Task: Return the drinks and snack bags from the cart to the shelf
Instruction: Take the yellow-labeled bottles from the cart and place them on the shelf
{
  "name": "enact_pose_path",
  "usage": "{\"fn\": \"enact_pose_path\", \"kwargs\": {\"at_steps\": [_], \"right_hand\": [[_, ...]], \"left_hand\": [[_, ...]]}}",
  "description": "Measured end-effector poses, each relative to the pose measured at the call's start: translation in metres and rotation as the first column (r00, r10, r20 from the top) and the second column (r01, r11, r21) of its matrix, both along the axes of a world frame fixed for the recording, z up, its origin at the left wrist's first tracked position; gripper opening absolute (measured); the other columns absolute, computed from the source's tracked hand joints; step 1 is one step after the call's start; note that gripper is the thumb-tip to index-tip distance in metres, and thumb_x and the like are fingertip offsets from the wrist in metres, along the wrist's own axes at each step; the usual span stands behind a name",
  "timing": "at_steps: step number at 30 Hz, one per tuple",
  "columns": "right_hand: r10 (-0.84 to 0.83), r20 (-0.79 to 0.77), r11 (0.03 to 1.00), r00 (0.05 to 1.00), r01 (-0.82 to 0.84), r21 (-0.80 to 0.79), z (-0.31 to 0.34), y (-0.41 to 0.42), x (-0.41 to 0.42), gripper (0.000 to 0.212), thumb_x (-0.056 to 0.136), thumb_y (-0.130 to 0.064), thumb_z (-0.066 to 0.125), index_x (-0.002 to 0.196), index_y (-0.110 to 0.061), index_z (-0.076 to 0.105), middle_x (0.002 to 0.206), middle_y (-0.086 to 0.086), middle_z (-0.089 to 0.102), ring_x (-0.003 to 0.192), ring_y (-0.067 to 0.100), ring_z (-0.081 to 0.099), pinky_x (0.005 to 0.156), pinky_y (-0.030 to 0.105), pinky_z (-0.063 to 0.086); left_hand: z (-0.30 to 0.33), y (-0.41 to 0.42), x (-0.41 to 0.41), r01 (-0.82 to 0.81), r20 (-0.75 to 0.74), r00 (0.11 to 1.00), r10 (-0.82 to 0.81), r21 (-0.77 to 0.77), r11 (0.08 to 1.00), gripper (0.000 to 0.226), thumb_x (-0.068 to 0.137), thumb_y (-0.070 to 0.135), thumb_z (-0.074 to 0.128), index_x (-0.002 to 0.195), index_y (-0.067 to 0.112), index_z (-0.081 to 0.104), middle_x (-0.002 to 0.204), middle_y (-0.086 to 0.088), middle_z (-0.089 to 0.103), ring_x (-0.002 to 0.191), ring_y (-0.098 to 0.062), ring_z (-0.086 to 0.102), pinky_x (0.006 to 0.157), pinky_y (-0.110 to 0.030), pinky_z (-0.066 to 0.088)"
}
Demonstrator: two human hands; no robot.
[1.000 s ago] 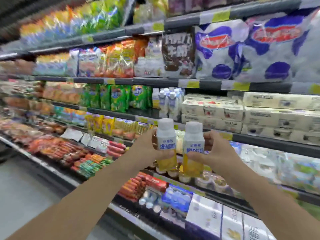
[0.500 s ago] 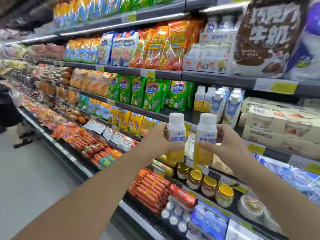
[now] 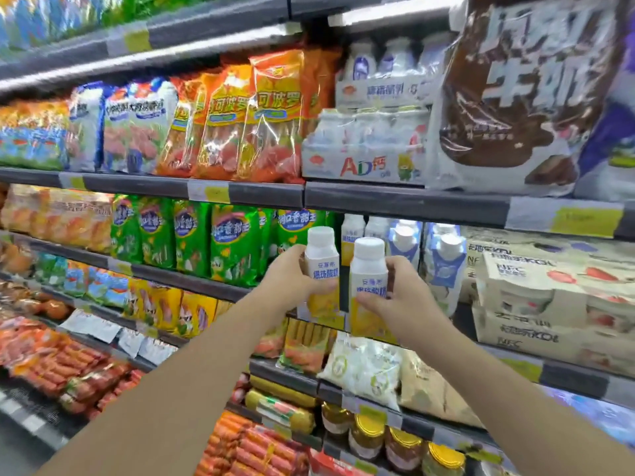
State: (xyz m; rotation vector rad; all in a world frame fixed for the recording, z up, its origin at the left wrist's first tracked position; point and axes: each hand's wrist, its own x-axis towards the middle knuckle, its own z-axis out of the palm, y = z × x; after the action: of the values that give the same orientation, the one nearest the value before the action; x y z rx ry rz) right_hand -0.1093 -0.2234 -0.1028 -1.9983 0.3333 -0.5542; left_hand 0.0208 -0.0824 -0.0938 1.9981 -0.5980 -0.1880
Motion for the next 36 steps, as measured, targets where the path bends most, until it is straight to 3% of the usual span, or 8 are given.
{"fn": "enact_pose_path", "kwargs": {"at_steps": [3, 8, 12, 15, 20, 26, 29, 36], "right_hand": [[-0.052, 0.039, 0.999, 0.998, 0.052, 0.008, -0.004, 0.005, 0.026, 0.045, 0.085, -0.007, 0.075, 0.114, -0.023, 0.044, 0.099, -0.009, 0.062, 0.088, 0.002, 0.061, 0.070, 0.014, 0.050], [-0.196, 0.086, 0.981, 0.977, 0.194, 0.026, -0.010, 0.018, 0.073, 0.048, 0.086, -0.002, 0.072, 0.113, -0.030, 0.043, 0.102, -0.011, 0.060, 0.092, 0.004, 0.059, 0.072, 0.012, 0.048], [-0.335, 0.051, 0.942, 0.941, 0.333, 0.035, -0.015, 0.017, 0.107, 0.047, 0.085, -0.001, 0.072, 0.112, -0.031, 0.047, 0.104, -0.011, 0.060, 0.098, 0.009, 0.059, 0.082, 0.020, 0.050], [-0.425, 0.034, 0.902, 0.904, 0.421, 0.095, -0.021, 0.012, 0.123, 0.039, 0.088, 0.000, 0.067, 0.110, -0.027, 0.050, 0.108, -0.005, 0.060, 0.102, 0.015, 0.058, 0.076, 0.018, 0.051], [-0.513, -0.018, 0.858, 0.858, 0.512, -0.032, -0.027, 0.013, 0.128, 0.043, 0.091, -0.004, 0.067, 0.127, -0.017, 0.047, 0.115, -0.001, 0.062, 0.107, 0.014, 0.059, 0.082, 0.022, 0.043], [-0.623, -0.084, 0.769, 0.778, 0.589, -0.249, -0.031, 0.019, 0.130, 0.045, 0.086, -0.037, 0.074, 0.117, -0.014, 0.050, 0.107, 0.000, 0.067, 0.096, 0.018, 0.063, 0.074, 0.029, 0.049], [-0.654, -0.102, 0.746, 0.749, 0.617, -0.251, -0.030, 0.018, 0.137, 0.038, 0.090, -0.033, 0.070, 0.113, -0.013, 0.048, 0.110, 0.005, 0.067, 0.100, 0.022, 0.065, 0.077, 0.034, 0.054], [-0.707, -0.085, 0.699, 0.702, 0.676, -0.234, -0.033, 0.021, 0.146, 0.036, 0.094, -0.026, 0.062, 0.117, -0.012, 0.038, 0.103, 0.001, 0.059, 0.094, 0.017, 0.061, 0.067, 0.026, 0.048]], "left_hand": [[-0.005, -0.021, 0.037, 0.016, 0.016, 1.000, -0.016, 0.006, 1.000, 0.061, 0.068, 0.022, 0.091, 0.120, 0.019, 0.058, 0.105, 0.001, 0.071, 0.095, -0.016, 0.067, 0.085, -0.035, 0.056], [-0.013, -0.052, 0.088, 0.123, 0.106, 0.985, -0.132, 0.087, 0.989, 0.054, 0.066, 0.014, 0.090, 0.111, 0.011, 0.060, 0.096, -0.002, 0.069, 0.087, -0.022, 0.064, 0.076, -0.032, 0.050], [-0.021, -0.060, 0.114, 0.201, 0.084, 0.975, -0.208, 0.081, 0.976, 0.054, 0.070, 0.018, 0.089, 0.113, 0.021, 0.057, 0.104, 0.001, 0.067, 0.097, -0.021, 0.063, 0.083, -0.035, 0.052], [-0.025, -0.060, 0.128, 0.267, 0.090, 0.958, -0.273, 0.079, 0.961, 0.055, 0.068, 0.020, 0.090, 0.112, 0.020, 0.059, 0.103, 0.003, 0.067, 0.096, -0.019, 0.063, 0.079, -0.032, 0.048], [-0.030, -0.055, 0.134, 0.323, 0.168, 0.927, -0.336, 0.102, 0.941, 0.054, 0.071, 0.023, 0.088, 0.115, 0.019, 0.057, 0.100, 0.006, 0.064, 0.091, -0.016, 0.060, 0.075, -0.028, 0.044], [-0.036, -0.048, 0.137, 0.325, 0.252, 0.901, -0.354, 0.150, 0.934, 0.057, 0.072, 0.035, 0.086, 0.118, 0.017, 0.056, 0.111, -0.002, 0.070, 0.099, -0.022, 0.065, 0.085, -0.040, 0.055], [-0.035, -0.049, 0.136, 0.335, 0.241, 0.901, -0.361, 0.142, 0.931, 0.056, 0.073, 0.033, 0.086, 0.118, 0.017, 0.057, 0.112, -0.003, 0.070, 0.100, -0.022, 0.065, 0.087, -0.040, 0.054], [-0.034, -0.056, 0.133, 0.343, 0.218, 0.904, -0.369, 0.146, 0.928, 0.056, 0.077, 0.029, 0.082, 0.123, 0.012, 0.054, 0.120, -0.009, 0.068, 0.109, -0.028, 0.063, 0.092, -0.041, 0.052]]}}
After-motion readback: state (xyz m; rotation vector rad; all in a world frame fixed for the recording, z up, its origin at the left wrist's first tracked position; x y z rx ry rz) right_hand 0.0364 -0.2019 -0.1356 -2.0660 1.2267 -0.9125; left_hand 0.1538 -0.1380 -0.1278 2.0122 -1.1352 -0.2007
